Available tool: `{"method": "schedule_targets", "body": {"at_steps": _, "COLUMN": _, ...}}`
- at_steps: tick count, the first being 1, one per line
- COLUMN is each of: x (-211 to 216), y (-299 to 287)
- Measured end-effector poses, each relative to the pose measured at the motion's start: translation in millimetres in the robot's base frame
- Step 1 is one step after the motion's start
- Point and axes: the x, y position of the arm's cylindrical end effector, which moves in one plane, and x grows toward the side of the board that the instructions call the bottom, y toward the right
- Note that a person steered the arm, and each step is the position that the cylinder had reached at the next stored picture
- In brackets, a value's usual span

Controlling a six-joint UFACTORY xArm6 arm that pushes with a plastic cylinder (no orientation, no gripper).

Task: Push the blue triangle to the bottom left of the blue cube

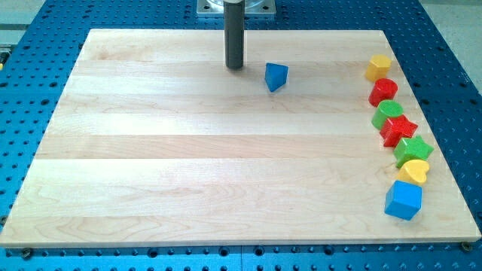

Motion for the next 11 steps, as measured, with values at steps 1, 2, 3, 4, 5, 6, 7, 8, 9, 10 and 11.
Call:
{"method": "schedule_targets", "body": {"at_steps": 1, "x": 17, "y": 49}}
{"method": "schedule_targets", "body": {"at_steps": 2, "x": 102, "y": 54}}
{"method": "schedule_targets", "body": {"at_steps": 3, "x": 135, "y": 61}}
{"method": "schedule_targets", "body": {"at_steps": 4, "x": 98, "y": 48}}
{"method": "schedule_targets", "body": {"at_steps": 5, "x": 107, "y": 101}}
{"method": "schedule_targets", "body": {"at_steps": 6, "x": 169, "y": 125}}
{"method": "schedule_targets", "body": {"at_steps": 7, "x": 162, "y": 128}}
{"method": "schedule_targets", "body": {"at_steps": 8, "x": 116, "y": 99}}
{"method": "schedule_targets", "body": {"at_steps": 9, "x": 168, "y": 62}}
{"method": "schedule_targets", "body": {"at_steps": 10, "x": 225, "y": 98}}
{"method": "schedule_targets", "body": {"at_steps": 11, "x": 224, "y": 92}}
